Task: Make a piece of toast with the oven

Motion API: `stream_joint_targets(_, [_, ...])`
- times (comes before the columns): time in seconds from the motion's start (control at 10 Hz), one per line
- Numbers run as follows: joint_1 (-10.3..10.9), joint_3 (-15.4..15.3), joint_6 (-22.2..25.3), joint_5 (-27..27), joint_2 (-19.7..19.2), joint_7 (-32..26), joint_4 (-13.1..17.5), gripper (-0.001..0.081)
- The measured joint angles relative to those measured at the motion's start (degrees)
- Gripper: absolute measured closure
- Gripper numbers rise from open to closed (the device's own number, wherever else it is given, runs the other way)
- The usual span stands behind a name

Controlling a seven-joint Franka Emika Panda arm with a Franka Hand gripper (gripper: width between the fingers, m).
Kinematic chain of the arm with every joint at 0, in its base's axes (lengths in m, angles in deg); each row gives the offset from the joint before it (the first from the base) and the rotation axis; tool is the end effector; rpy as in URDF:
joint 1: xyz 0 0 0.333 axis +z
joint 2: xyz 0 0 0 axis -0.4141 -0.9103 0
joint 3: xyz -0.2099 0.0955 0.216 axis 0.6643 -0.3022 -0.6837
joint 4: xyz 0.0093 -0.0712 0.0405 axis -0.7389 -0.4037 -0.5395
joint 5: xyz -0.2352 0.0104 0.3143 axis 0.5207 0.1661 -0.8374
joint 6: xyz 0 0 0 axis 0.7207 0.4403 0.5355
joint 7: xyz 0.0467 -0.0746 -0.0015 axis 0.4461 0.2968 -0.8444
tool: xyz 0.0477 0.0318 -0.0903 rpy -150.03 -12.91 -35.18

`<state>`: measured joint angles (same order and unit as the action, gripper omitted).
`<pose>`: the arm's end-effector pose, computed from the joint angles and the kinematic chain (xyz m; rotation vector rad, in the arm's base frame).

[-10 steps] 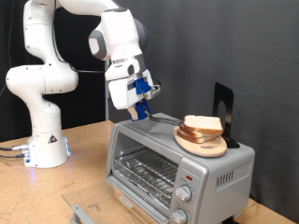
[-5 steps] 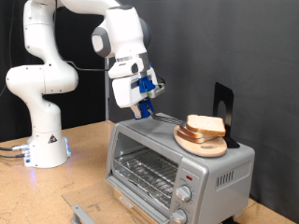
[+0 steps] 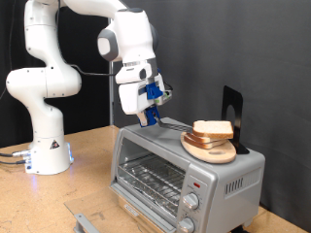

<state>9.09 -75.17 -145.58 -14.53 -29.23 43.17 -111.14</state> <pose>0.4519 0.1029 0.4184 -2.9667 0.4148 -0.2869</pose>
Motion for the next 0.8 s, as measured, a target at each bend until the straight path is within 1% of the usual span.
stream_joint_targets(0.4, [0.0, -0.7, 0.6, 0.5, -1.1, 2.0, 1.8, 0.0447])
stream_joint_targets(0.8, [0.0, -1.9, 0.6, 4.3, -3.7, 7.1, 4.2, 0.0447])
